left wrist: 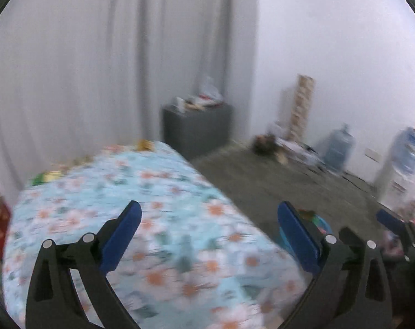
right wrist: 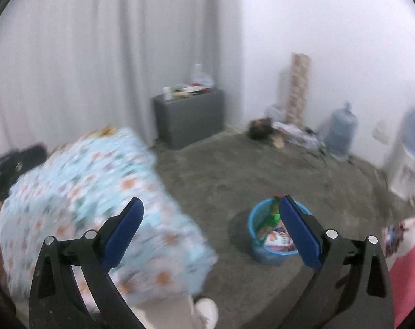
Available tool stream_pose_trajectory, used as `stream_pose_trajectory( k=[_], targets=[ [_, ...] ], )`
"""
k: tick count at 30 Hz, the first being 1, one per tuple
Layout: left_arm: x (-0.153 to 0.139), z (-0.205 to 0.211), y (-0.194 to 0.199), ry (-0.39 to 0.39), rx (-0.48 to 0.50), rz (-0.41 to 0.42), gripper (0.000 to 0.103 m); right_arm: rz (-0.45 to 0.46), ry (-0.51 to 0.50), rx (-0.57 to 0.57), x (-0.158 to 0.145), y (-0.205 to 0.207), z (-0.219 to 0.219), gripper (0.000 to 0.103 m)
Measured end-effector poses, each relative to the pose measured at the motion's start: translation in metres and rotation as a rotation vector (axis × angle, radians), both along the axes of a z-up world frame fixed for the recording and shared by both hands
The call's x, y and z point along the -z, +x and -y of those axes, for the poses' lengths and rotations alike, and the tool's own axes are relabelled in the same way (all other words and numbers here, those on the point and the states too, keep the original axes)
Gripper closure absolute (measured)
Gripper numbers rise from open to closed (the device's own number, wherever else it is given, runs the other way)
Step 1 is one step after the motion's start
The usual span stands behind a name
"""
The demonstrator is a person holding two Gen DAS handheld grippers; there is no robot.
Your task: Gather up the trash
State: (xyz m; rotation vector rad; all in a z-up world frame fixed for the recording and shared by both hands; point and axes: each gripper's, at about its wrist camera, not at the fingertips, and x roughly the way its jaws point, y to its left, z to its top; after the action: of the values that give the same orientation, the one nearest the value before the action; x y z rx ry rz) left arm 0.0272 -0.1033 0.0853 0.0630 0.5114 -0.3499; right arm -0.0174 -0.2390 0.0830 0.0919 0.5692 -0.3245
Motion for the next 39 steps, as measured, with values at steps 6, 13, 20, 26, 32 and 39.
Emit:
stream_pose_trajectory(
  k=[6,13,20,26,32,39],
  targets=[
    [0.025,-0.035,-0.026,0.068,-0.107,-0.094,0.006,-0.05,-0.05,-0.15,0.021,-0.007,-0.053,0.008],
    [0.076,-0.058,-0.046,0.11,-0.217,-0.298,0.006,-0.19,-0.121,-0.234,0.042,-0.01,-0.087,0.008],
    [0.082,-0.059,-0.041,0.136,-0.254,-0.321,0.006,-0.253,-0.126,-0.184,0.054,-0.018,-0.078,0.008],
    [0.082,-0.048,-0.039,0.174,-0.225,-0.321,0.006,-0.266,-0.103,-0.121,0.055,-0.021,-0.059,0.008],
    [0.082,-0.047,-0.037,0.178,-0.227,-0.332,0.006,-0.266,-0.085,-0.095,0.054,-0.022,-0.048,0.008],
    [0.083,-0.045,-0.037,0.184,-0.228,-0.333,0.006,-0.267,-0.085,-0.093,0.053,-0.023,-0.047,0.008]
  ],
)
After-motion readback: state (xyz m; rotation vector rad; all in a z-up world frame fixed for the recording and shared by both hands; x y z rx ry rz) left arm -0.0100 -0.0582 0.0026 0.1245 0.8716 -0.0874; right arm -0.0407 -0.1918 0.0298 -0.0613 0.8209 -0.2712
